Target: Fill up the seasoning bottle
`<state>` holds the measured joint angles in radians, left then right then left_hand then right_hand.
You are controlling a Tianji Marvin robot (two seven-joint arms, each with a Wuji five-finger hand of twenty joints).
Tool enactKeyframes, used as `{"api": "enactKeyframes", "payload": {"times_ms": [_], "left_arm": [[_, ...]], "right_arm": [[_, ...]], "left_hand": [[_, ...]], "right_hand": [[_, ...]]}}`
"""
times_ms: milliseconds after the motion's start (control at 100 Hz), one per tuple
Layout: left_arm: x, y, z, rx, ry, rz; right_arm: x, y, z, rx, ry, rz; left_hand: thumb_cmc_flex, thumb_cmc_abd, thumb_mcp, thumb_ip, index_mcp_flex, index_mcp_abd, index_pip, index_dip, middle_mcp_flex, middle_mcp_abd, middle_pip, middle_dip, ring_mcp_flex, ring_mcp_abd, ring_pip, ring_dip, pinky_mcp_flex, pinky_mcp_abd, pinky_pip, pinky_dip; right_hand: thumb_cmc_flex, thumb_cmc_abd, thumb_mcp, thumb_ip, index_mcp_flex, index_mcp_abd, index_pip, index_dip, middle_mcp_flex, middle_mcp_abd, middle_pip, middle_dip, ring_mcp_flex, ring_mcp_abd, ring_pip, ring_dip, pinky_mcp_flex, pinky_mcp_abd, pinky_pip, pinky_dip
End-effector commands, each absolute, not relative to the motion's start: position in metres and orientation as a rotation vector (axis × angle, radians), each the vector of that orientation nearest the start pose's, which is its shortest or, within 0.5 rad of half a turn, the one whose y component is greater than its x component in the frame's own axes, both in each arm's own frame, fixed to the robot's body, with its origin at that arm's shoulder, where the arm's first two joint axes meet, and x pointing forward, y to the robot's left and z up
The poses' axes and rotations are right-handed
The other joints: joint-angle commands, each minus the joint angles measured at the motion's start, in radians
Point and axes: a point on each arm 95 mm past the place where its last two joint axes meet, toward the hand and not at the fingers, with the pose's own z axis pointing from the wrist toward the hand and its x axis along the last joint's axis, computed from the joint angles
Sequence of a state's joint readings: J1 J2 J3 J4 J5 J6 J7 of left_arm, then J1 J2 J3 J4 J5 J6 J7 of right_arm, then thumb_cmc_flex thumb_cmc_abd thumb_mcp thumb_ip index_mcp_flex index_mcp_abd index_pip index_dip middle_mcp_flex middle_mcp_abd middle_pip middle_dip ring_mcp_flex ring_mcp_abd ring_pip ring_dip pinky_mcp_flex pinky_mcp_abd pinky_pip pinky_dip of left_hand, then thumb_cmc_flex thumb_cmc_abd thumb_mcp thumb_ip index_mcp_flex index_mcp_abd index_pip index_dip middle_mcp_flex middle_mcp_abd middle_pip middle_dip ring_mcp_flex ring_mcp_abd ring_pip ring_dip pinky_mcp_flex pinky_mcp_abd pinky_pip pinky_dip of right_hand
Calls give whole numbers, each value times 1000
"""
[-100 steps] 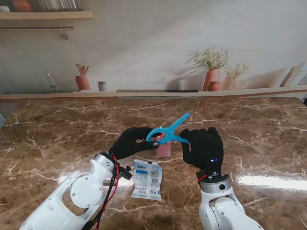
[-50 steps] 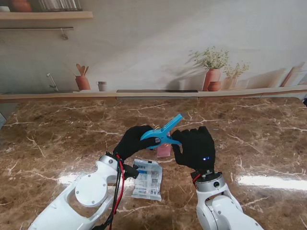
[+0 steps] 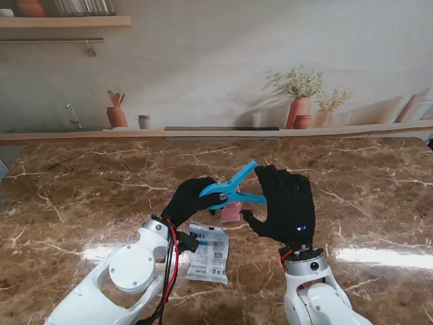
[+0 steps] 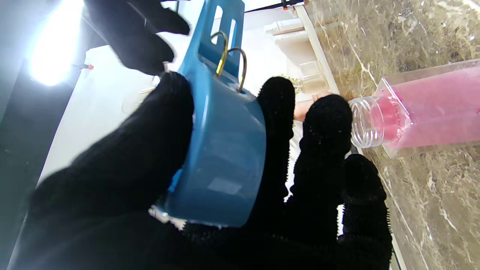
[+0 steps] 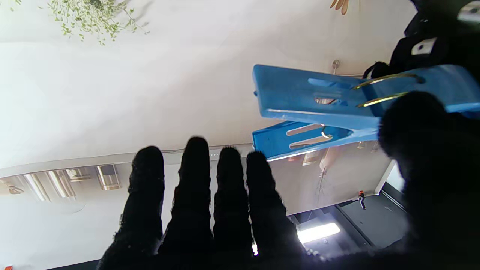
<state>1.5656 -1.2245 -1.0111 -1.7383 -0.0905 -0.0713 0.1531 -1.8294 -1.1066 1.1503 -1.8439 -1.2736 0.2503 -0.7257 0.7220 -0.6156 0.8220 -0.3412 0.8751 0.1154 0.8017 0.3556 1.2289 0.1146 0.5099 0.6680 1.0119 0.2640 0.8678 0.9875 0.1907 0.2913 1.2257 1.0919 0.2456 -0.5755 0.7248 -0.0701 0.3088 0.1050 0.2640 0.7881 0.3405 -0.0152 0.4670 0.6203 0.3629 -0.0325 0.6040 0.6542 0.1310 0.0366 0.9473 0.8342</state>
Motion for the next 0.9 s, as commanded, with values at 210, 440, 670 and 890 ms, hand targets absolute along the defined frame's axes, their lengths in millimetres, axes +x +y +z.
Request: {"api": "enactKeyframes", "payload": {"times_ms": [210, 440, 670, 890], "left_arm": [[364, -122, -285, -2190, 708, -2425], [363, -122, -283, -2225, 718, -2427], [361, -120, -280, -2259, 736, -2445], [361, -117, -279, -2287, 800, -2452]], "right_arm": [[291, 50, -271, 622, 1067, 1588], [298, 54, -269, 522, 1118, 1515], [310, 51, -268, 439, 1132, 1442], [321, 44, -270, 384, 1152, 1381]], "left_hand": [[132, 45, 176, 51, 41, -187, 203, 99, 74, 0, 49, -21, 50, 15, 37, -8, 14, -13, 74, 14], [133, 40, 181, 52, 42, -180, 205, 102, 75, 5, 60, -24, 53, 20, 46, -5, 14, -14, 84, 17], [130, 36, 189, 53, 44, -178, 209, 109, 76, 6, 74, -21, 55, 24, 59, -1, 16, -19, 95, 21], [130, 33, 196, 57, 45, -186, 215, 123, 81, -1, 89, -17, 61, 21, 70, 0, 15, -28, 109, 24]], "right_hand": [[-103, -78, 81, 43, -166, 118, -300, -310, -215, 90, -466, -289, -277, 14, -500, -289, -219, -65, -325, -25], [-65, -71, 37, 43, -149, 118, -314, -564, -217, 98, -501, -496, -292, 7, -618, -434, -231, -62, -465, -100], [-2, -70, 8, 43, -142, 94, -314, -637, -217, 91, -505, -553, -293, -7, -626, -510, -226, -58, -499, -114], [116, -77, -46, 52, -158, 61, -281, -490, -213, 86, -488, -463, -290, -1, -616, -468, -223, -49, -445, -133]]}}
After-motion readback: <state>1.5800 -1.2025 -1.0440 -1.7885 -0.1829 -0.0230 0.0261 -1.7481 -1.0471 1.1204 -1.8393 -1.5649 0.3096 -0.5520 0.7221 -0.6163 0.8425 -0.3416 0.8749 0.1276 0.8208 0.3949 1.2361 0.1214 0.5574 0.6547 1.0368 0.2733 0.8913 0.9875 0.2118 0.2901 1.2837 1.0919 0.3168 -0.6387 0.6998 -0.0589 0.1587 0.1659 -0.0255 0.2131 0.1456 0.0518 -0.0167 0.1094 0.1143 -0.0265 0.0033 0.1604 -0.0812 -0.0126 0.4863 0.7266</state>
